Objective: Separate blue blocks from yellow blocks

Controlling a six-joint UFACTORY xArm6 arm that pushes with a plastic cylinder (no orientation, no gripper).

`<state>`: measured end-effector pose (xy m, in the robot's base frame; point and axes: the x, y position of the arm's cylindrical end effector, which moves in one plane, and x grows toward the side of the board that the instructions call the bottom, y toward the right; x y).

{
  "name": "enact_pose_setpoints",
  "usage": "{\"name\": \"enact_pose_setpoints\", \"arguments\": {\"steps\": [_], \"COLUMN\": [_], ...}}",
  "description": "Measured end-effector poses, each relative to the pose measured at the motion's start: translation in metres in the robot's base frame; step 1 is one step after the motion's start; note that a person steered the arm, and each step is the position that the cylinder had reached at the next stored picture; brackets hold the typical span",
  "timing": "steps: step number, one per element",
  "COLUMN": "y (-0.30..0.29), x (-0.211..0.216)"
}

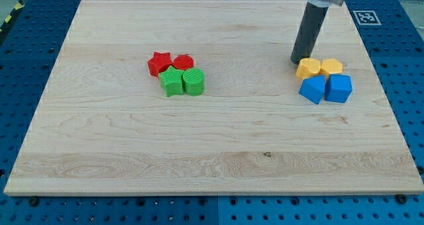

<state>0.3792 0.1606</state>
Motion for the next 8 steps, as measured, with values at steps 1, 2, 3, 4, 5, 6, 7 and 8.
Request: {"name": "enact_pose_setpoints", "arguments": {"steps": [1, 2, 3, 4, 5, 6, 7, 8], "y": [0.000, 0.009, 0.057, 0.086, 0.088, 0.071, 0.050, 0.030], "x": [-0.010, -0.031, -0.026, 0.011, 0.047, 0.065, 0.067, 0.067]}}
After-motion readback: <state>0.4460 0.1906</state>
